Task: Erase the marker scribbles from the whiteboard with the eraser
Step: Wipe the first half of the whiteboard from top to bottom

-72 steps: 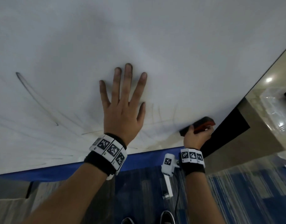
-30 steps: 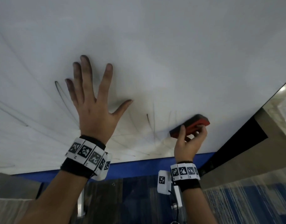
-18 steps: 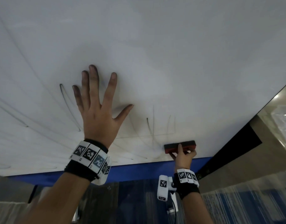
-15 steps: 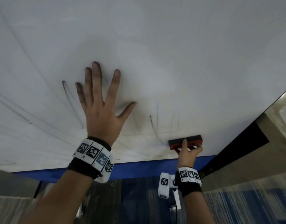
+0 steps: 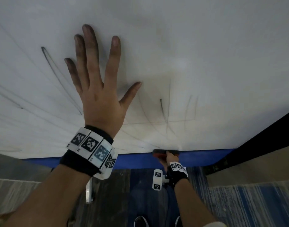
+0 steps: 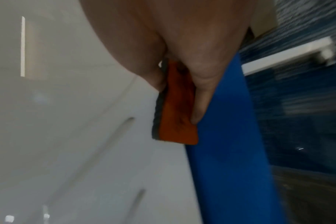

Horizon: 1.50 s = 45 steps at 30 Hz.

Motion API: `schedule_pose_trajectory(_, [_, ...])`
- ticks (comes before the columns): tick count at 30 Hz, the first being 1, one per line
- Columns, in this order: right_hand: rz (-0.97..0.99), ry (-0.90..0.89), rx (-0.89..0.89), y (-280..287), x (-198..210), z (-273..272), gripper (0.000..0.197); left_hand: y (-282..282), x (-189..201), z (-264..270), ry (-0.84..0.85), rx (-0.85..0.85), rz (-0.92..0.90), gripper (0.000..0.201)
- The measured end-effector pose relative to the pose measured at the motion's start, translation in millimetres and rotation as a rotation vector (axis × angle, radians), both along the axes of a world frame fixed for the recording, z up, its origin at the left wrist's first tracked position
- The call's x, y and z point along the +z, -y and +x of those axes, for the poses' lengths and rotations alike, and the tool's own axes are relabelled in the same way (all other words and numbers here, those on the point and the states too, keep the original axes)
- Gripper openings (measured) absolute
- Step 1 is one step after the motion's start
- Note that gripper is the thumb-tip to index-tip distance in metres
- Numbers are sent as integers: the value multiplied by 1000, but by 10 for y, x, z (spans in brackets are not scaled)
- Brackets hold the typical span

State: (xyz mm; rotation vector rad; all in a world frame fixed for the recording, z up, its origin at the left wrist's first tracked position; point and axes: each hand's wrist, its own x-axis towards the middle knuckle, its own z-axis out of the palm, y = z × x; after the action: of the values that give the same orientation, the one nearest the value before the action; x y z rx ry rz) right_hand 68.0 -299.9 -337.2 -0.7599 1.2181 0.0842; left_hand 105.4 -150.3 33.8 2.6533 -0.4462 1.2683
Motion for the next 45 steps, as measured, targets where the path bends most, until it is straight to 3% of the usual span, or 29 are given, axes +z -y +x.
schedule_pose_trajectory(2, [-71,30,-54,119,442,34,46,15,-16,-4,4,6,-2,78])
schedule_pose_trajectory(4, [-318,62,-203,377,813,85,56,13,-43,6,10,7,0,76])
schedule_pose_trajectory(6, [-581,236,-271,476,1407,26,57,11,-70,14,17,12,-1,75])
schedule_pose_trajectory(9, [-1005,662,-179,226,2321,-106,45,22,-109,20,22,4,-15,74])
schedule_pose_trajectory(12, [-1321,810,-39,-8,2625,-67,43,22,-140,9,28,-9,-25,72])
schedule_pose_trajectory(14, [-1306,725,-50,20,2296,-41,47,14,-157,2,18,-17,-20,72])
schedule_pose_trajectory(17, [-883,464,-74,37,1649,-178,53,-16,-166,22,8,-24,15,73])
schedule_pose_trajectory(19, [-659,338,-64,12,1528,-251,52,-43,-178,23,5,-31,34,73])
schedule_pose_trajectory(20, [-646,338,-81,11,1583,-244,53,-56,-186,21,0,-35,47,72])
schedule_pose_trajectory(23, [-791,539,-192,-53,2165,-129,53,-96,-202,22,-17,-53,71,71])
schedule_pose_trajectory(26, [-1171,747,-126,-172,2815,-67,44,-110,-216,28,-26,-64,81,68])
schedule_pose_trajectory(29, [-1352,757,-61,-160,2823,-27,43,-149,-237,38,-34,-72,114,66])
schedule_pose_trajectory(32, [-1227,703,-66,-166,2203,-92,46,-193,-265,51,-27,-71,145,65])
schedule_pose_trajectory(35, [-872,466,-89,-226,1402,-156,52,-190,-290,53,-17,-63,149,63])
schedule_pose_trajectory(38, [-472,217,-32,-411,881,-189,54,-168,-309,44,-8,-59,139,62])
schedule_pose_trajectory(41, [10,161,3,-656,853,-156,39,-166,-331,44,-5,-56,139,62])
schedule_pose_trajectory(43, [61,122,9,-675,946,-60,48,-193,-335,48,-11,-59,146,63])
schedule_pose_trajectory(45, [-41,66,-19,-567,1096,27,63,-223,-329,43,-12,-67,158,63])
